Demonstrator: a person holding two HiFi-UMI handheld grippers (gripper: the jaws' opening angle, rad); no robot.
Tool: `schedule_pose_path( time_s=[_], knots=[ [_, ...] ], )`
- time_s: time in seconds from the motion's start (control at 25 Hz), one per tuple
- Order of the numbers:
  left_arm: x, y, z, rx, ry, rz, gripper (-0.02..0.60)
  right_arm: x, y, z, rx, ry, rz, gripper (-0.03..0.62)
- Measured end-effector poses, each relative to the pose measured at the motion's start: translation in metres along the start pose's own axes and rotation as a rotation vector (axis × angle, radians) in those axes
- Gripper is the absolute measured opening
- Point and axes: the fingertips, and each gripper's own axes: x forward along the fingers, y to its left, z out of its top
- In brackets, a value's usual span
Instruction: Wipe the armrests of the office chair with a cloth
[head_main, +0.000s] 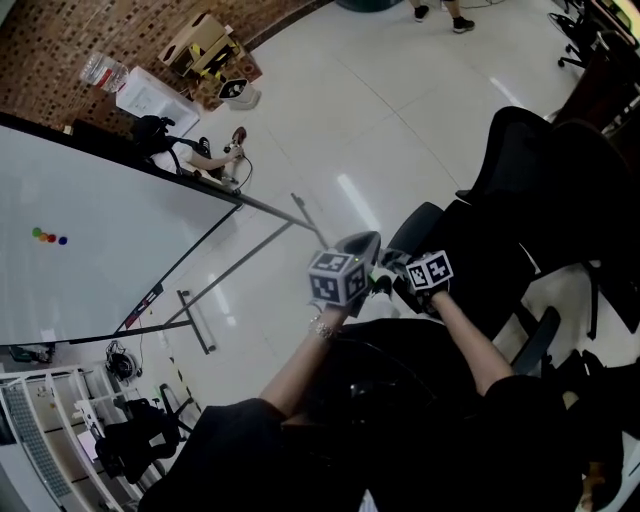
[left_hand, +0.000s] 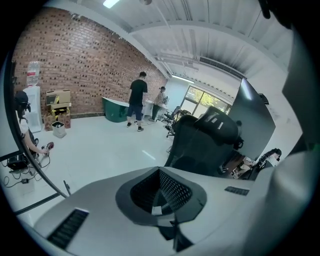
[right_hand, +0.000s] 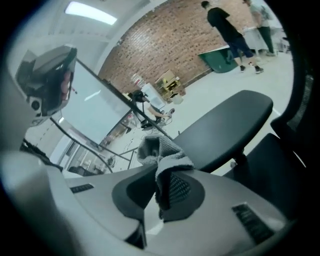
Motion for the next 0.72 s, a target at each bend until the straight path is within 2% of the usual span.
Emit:
schedule_pose_path(
  time_s=[0.08, 0.16, 0.24, 0.36, 0.48, 0.6, 0.72],
  knots=[
    [0.001, -0.009, -0.003, 0.003, 0.008, -0.005, 0.0, -0.002, 0.013, -0.008, -0.065, 0.022, 0.02, 0.018],
    [0.0, -0.018, -0.006, 0.01, 0.018, -0.007, 0.0, -0.017, 0.016, 0.002, -0.086, -0.019, 0.026, 0.018],
    [-0.002, -0.025, -0.011, 0.023, 0.034, -0.008, 0.0, -0.047, 0.015, 0.03, -0.055, -0.128, 0.026, 0.018],
    [-0.007, -0.03, -0.023, 0.04, 0.061, -0.01, 0.0, -0.11, 0.018, 0.087, -0.011, -0.349, 0.031, 0.018],
    [-0.012, -0.033, -0.034, 0.058, 0.079, -0.032, 0.0, -0.174, 0.041, 0.127, -0.012, -0.551, 0.044, 0.018],
    [-0.014, -0.035, -0.039, 0.083, 0.093, -0.081, 0.0, -0.221, 0.071, 0.143, -0.002, -0.713, 0.047, 0.018],
    [-0.015, -0.048, -0.034, 0.116, 0.084, -0.157, 0.0, -0.247, 0.099, 0.137, 0.024, -0.835, 0.021, 0.018]
  ],
)
